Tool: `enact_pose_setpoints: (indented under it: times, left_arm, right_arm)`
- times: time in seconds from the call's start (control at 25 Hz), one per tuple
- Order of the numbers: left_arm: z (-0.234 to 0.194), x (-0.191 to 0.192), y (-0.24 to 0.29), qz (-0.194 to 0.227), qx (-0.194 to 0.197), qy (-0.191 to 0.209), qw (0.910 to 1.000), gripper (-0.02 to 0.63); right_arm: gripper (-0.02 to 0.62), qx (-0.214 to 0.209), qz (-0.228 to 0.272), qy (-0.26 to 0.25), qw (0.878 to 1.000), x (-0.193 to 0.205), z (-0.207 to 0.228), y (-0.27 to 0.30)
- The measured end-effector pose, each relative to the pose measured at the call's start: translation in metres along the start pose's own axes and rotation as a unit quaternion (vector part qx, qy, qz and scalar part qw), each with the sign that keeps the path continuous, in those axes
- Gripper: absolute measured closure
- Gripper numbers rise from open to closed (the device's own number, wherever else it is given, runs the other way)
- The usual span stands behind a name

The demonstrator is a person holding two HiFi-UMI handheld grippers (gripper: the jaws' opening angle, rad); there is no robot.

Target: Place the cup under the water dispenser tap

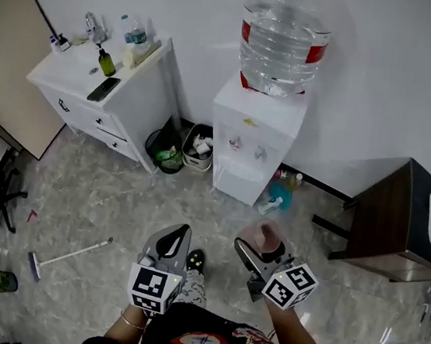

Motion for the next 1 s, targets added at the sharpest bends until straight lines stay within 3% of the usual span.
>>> enact_pose_setpoints:
  times: [0.2,0.36,0.52,0.76,1.0]
  left_arm:
    - [-0.112,0.003,0.069,-0.021,0.028,-0.027,0.999,0.604]
    - [-0.163,0.034,0.132,0.009,-0.015,-0.037,0.9992,0.604]
    - [-0.188,0.08,0.182,-0.01,-0.032,-0.063,0.9975,0.604]
    - [-0.201,0.148,0.215,-0.046,-0.011,-0.107,0.9931,0.604]
    - [-0.219,0.175,0.211,-0.083,-0.035,-0.145,0.9853,0.604]
  right_arm:
    - [0.23,0.053,-0.009,-0.057,0.997,0.006,0.016,0.15]
    - [0.23,0.109,-0.021,-0.076,0.991,0.038,0.066,0.236]
    - [0.23,0.167,-0.012,-0.097,0.981,0.083,0.12,0.312]
    - [0.23,0.161,-0.028,-0.178,0.97,0.145,0.167,0.396]
    - [0.23,0.197,-0.03,-0.161,0.967,0.177,0.195,0.433]
Point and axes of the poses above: the fingertips, and each gripper's own axes: y forward along the fingers, z to its right, x out of its underside, the point moved 10 cm from there along -y, backward along the fingers, and after that the axes turned 15 degrees about x, right-handed, at the moved point
